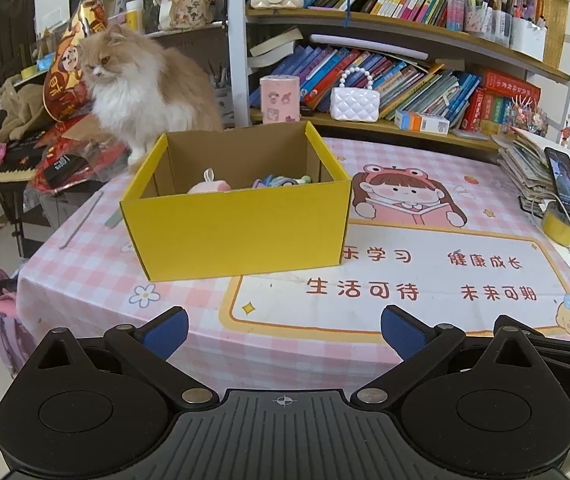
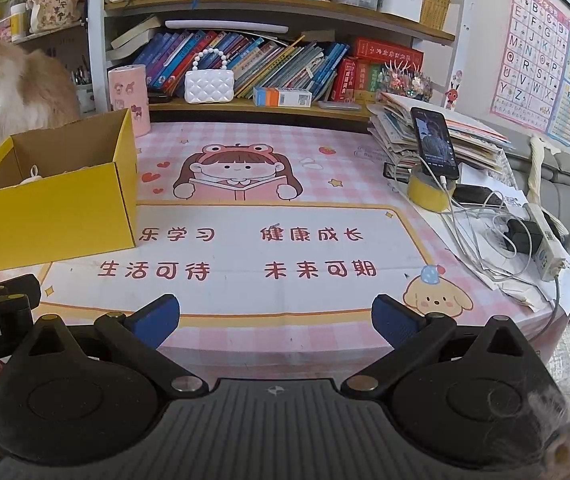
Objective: Organize objects
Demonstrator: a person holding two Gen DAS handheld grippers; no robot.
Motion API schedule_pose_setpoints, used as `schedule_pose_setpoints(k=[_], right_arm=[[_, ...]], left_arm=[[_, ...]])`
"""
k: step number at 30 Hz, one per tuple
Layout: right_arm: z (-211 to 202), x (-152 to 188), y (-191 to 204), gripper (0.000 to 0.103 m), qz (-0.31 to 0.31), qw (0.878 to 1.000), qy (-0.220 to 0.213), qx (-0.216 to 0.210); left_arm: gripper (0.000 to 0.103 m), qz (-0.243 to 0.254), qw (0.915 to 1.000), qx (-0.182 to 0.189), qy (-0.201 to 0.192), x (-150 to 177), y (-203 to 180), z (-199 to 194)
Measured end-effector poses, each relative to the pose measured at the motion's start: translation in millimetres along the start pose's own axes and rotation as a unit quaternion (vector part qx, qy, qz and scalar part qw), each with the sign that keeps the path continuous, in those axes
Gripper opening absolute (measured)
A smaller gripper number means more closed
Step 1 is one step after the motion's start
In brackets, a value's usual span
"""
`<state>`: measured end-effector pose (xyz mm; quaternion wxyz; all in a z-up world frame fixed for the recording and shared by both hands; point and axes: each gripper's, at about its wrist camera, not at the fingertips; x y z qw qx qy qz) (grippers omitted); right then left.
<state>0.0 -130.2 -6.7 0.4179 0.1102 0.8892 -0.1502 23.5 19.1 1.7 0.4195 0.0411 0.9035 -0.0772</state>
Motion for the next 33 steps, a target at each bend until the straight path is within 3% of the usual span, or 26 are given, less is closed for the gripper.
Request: schedule_pose_setpoints(k=[25,33], right_arm=[[4,-3,3,0.103,-0.005,1.0,0.004,-0.007],[14,-7,2,0.103,0.003,1.0,0.016,-0.01]], left_arm=[[0.103,0.003,1.0,-0.006,-0.003,-3,1,2],[0.103,0.004,0.9999,-0.005,0.015,-6,2,11]])
Point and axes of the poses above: each gripper's, at about its wrist camera, not at the fingertips, and z roughly the way its jaws point, y to its left, x to its underside, and after that the axes turned 10 degrees about x, right-handed
